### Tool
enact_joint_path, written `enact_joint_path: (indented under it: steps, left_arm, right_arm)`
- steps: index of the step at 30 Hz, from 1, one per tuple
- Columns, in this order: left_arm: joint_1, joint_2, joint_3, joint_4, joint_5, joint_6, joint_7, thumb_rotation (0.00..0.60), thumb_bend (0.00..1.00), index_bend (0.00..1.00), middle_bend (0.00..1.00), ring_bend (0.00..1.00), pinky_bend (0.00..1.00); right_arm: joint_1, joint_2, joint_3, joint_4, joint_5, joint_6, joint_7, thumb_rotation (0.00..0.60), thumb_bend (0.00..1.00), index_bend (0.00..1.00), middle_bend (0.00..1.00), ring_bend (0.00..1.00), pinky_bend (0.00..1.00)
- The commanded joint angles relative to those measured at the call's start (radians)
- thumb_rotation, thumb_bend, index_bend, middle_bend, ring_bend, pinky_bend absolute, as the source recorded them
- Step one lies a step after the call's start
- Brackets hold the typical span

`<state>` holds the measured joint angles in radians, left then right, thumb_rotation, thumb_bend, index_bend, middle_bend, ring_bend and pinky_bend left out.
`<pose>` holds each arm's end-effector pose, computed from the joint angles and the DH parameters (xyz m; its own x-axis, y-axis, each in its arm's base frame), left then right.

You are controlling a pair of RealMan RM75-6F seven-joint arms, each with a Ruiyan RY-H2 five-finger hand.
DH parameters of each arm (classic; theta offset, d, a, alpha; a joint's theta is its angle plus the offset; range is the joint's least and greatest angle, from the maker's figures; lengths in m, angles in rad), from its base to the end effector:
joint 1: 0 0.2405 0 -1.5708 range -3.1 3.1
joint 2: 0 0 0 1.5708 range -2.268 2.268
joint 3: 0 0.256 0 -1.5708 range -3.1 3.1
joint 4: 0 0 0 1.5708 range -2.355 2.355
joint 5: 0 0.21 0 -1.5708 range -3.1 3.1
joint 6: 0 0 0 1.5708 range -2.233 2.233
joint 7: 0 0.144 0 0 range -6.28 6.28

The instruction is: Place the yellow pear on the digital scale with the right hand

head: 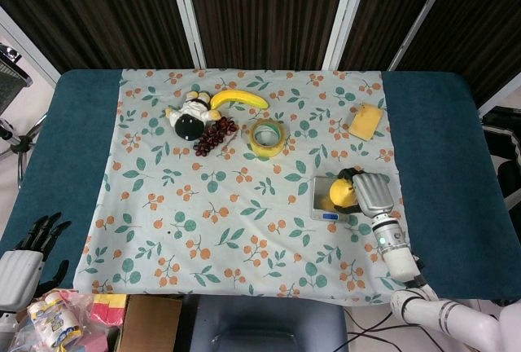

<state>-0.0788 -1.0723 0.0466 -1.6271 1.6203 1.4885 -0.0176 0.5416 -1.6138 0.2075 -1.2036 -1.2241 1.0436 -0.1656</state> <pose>-0.3050 0.1574 0.1537 0.4207 0.0964 0.9021 0.9048 -0.1161 -0.4096 -0.2463 -0.3415 0.0046 0.3970 -0.1657 0.9028 -0.9154 -0.1426 0.3764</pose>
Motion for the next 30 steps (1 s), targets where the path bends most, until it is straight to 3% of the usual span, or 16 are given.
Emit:
enact_joint_path:
  steps: [1,9,17,24,30]
  left_arm:
    - [-0.001,0.003,0.003,0.002,0.006,-0.001,-0.013,0.600,0.43,0.15,0.05,0.02,0.33]
    - [0.000,0.009,0.011,0.006,0.020,0.001,-0.033,0.600,0.43,0.16,0.05,0.03,0.33]
    - [-0.013,0.004,0.000,0.007,0.008,-0.017,-0.028,0.600,0.43,0.16,0.05,0.03,0.33]
    - [-0.021,0.002,-0.005,0.005,0.001,-0.028,-0.024,0.600,0.43,0.16,0.05,0.03,0.33]
    - [-0.034,-0.003,-0.013,0.002,-0.012,-0.049,-0.011,0.600,0.43,0.16,0.05,0.03,0.33]
  right_arm:
    - [0.005,-0.001,-0.004,0.000,-0.005,-0.009,0.013,0.600,0.23,0.52,0.48,0.45,0.63]
    - [0.014,-0.009,-0.018,0.016,-0.036,-0.016,0.060,0.600,0.23,0.30,0.27,0.20,0.52]
    - [0.001,0.026,-0.034,-0.014,-0.069,0.002,0.106,0.600,0.23,0.11,0.13,0.09,0.43]
    - [-0.026,0.075,-0.043,-0.074,-0.103,0.056,0.133,0.600,0.23,0.09,0.11,0.08,0.40]
    - [-0.140,0.251,-0.081,-0.259,-0.177,0.225,0.170,0.600,0.23,0.09,0.11,0.06,0.38]
